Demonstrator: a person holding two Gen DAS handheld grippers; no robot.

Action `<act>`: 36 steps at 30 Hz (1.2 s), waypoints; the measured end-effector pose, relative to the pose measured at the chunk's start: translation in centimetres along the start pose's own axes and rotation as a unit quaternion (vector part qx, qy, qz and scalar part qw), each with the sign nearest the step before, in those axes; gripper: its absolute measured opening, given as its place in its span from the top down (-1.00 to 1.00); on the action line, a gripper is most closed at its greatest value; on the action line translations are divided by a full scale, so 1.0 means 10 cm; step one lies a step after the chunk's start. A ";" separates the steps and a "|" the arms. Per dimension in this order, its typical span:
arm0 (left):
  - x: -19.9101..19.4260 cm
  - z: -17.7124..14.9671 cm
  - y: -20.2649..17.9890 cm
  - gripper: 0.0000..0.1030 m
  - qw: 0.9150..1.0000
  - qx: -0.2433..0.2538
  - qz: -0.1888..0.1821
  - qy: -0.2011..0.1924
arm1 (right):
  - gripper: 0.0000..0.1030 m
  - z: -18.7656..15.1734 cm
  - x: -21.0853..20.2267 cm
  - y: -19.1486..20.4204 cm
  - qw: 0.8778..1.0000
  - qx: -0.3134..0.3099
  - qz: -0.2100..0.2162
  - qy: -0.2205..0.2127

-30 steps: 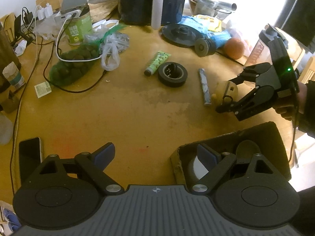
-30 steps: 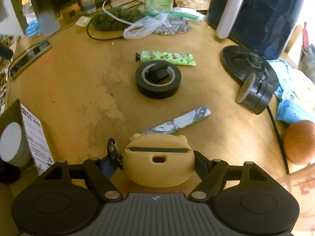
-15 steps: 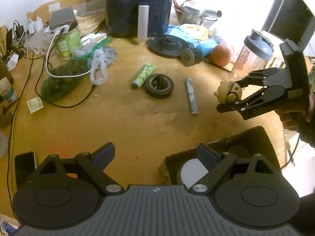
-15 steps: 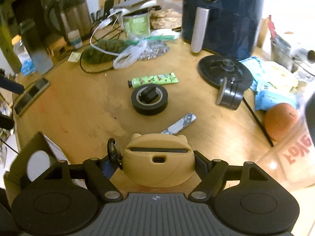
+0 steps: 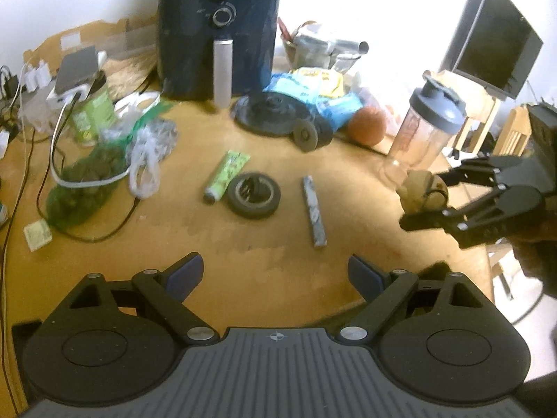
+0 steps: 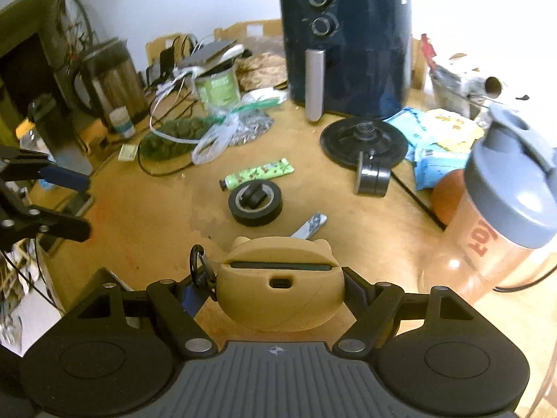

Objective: Organize objects
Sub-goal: 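Lift the yellow case with the right gripper while the left reaches toward the black tape roll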

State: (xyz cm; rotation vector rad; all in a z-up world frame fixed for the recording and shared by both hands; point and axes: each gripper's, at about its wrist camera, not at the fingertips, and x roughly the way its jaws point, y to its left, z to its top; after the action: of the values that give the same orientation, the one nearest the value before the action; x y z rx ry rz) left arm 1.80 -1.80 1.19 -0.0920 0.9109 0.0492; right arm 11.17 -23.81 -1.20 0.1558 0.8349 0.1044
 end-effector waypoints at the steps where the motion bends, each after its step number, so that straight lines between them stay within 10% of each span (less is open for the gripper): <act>1: 0.01 0.05 0.00 -0.77 1.000 0.001 -0.002 -0.004 | -0.55 0.00 -0.04 -0.01 1.000 0.007 0.000 -0.004; 16: 0.13 0.62 0.07 -0.77 0.999 0.018 0.006 -0.045 | -0.55 0.08 -0.22 0.02 0.998 0.044 -0.014 -0.030; 36: 0.72 0.37 0.12 -0.53 0.999 0.045 -0.004 0.030 | -0.55 -0.14 -0.35 -0.11 0.991 0.120 -0.033 -0.044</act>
State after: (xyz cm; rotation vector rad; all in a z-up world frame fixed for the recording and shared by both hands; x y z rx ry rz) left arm 9.03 -0.20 -2.38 -0.0128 0.9711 -0.0015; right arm 7.86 -25.24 0.22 0.3570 0.7620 -0.0657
